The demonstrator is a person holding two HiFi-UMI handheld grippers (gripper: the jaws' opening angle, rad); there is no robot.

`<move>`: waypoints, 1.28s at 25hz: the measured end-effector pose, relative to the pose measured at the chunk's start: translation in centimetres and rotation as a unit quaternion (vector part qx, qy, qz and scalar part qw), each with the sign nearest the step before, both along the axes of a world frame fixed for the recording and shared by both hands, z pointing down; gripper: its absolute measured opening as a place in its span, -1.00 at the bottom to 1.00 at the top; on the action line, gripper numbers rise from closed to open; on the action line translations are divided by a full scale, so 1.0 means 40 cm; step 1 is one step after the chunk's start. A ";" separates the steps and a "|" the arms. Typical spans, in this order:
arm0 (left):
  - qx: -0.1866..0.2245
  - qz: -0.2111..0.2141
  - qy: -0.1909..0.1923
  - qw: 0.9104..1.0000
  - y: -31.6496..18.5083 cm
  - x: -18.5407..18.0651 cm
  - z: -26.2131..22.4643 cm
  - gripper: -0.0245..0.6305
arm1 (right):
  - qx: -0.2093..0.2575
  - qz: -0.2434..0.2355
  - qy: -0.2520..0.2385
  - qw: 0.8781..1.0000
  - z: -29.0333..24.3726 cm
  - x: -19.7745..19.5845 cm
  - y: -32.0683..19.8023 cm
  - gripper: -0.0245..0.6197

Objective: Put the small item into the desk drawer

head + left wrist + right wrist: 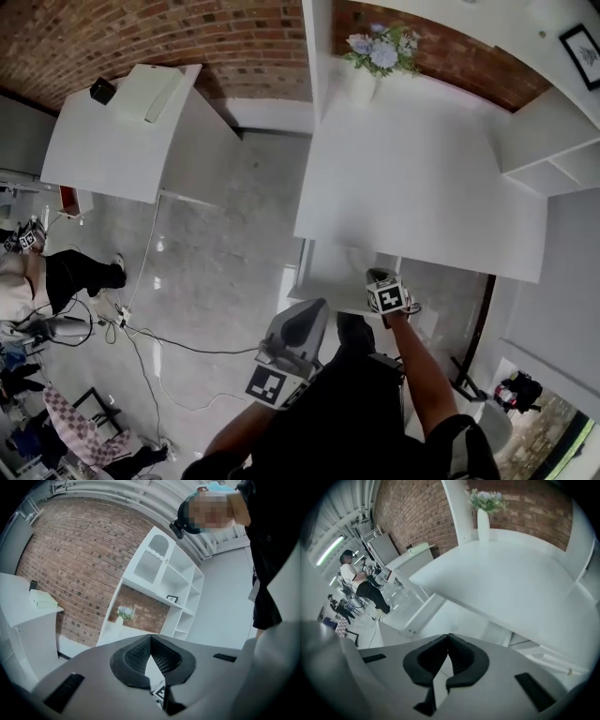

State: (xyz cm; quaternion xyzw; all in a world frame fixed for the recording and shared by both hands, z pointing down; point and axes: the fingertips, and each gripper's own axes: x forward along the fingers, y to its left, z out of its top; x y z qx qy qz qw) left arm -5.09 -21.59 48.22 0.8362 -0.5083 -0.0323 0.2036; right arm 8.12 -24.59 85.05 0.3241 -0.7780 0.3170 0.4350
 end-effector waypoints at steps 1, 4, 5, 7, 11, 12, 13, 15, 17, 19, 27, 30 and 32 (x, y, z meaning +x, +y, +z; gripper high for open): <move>0.006 0.002 -0.003 1.000 0.006 -0.003 -0.011 -0.87 | 0.011 0.007 -0.009 1.000 -0.039 -0.001 -0.001 -0.88; 0.023 0.007 -0.007 1.000 0.016 -0.010 -0.040 -0.87 | 0.050 0.032 -0.041 0.997 -0.159 0.000 -0.015 -0.88; 0.027 0.008 -0.007 1.000 0.019 -0.012 -0.048 -0.87 | 0.064 0.042 -0.051 0.996 -0.200 0.001 -0.019 -0.88; 0.033 0.008 -0.007 0.999 0.025 -0.018 -0.062 -0.87 | 0.091 0.061 -0.072 0.991 -0.282 0.005 -0.026 -0.88; 0.042 0.007 -0.010 0.999 0.036 -0.028 -0.091 -0.87 | 0.138 0.099 -0.119 0.978 -0.446 0.011 -0.027 -0.88; 0.045 0.007 -0.010 0.999 0.040 -0.030 -0.100 -0.87 | 0.149 0.109 -0.132 0.974 -0.490 0.013 -0.024 -0.88; 0.048 0.005 -0.008 0.999 0.042 -0.033 -0.109 -0.87 | 0.163 0.120 -0.145 0.969 -0.535 0.017 -0.024 -0.88; 0.056 0.000 -0.002 0.998 0.044 -0.038 -0.127 -0.87 | 0.198 0.138 -0.166 0.956 -0.632 0.027 -0.026 -0.88; 0.063 -0.002 -0.001 0.998 0.046 -0.041 -0.141 -0.87 | 0.237 0.153 -0.185 0.941 -0.729 0.038 -0.024 -0.88; 0.067 0.000 -0.003 0.998 0.048 -0.039 -0.149 -0.87 | 0.278 0.160 -0.197 0.927 -0.819 0.047 -0.016 -0.88; 0.074 0.003 -0.007 0.997 0.056 -0.021 -0.163 -0.87 | 0.377 0.165 -0.222 0.884 -1.050 0.054 0.064 -0.88; 0.073 0.007 -0.008 0.997 0.057 -0.011 -0.160 -0.87 | 0.381 0.162 -0.228 0.881 -1.063 0.046 0.086 -0.88; 0.072 0.011 -0.011 0.997 0.055 -0.005 -0.156 -0.87 | 0.385 0.161 -0.223 0.881 -1.061 0.045 0.092 -0.88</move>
